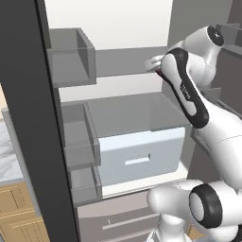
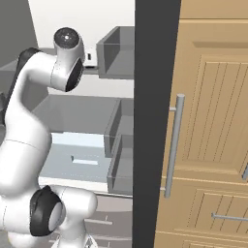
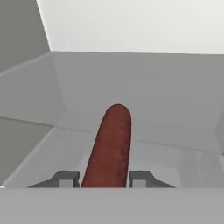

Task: Retrieve the sausage and cheese from the fridge and place them on the cutting board on the counter.

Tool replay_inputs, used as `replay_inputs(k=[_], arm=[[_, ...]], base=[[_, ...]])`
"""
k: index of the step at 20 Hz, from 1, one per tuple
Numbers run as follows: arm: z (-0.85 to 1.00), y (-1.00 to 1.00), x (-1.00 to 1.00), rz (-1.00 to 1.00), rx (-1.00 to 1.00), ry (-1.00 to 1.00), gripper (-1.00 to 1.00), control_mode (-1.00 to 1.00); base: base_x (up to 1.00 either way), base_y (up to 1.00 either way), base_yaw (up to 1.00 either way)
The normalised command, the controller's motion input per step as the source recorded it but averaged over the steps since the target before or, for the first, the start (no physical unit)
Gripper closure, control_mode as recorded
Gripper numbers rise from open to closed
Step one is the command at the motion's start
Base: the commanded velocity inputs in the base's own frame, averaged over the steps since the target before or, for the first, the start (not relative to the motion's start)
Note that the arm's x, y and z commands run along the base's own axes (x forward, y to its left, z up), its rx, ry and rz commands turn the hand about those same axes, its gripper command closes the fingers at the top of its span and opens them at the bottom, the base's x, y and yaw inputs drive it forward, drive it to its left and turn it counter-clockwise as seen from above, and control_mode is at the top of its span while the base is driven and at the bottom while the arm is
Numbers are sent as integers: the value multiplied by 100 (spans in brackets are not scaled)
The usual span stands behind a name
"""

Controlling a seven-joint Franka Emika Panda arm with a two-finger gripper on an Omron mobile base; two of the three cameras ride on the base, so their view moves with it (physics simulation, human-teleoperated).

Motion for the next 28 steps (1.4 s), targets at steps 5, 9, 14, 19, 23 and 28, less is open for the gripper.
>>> replay_inputs(k=[5, 9, 14, 19, 23, 28], arm=[[-10, -3, -100, 13, -1, 0, 100, -100], [-18, 22, -100, 1, -7, 0, 100, -100], [-14, 26, -100, 0, -10, 0, 100, -100], [-16, 2, -95, 0, -7, 5, 100, -100], [-24, 0, -46, -2, 0, 4, 100, -100], [-5, 0, -7, 0, 0, 0, 100, 100]], base=[[0, 0, 0], [0, 0, 0], [0, 0, 0], [0, 0, 0], [0, 0, 0], [-76, -11, 6]])
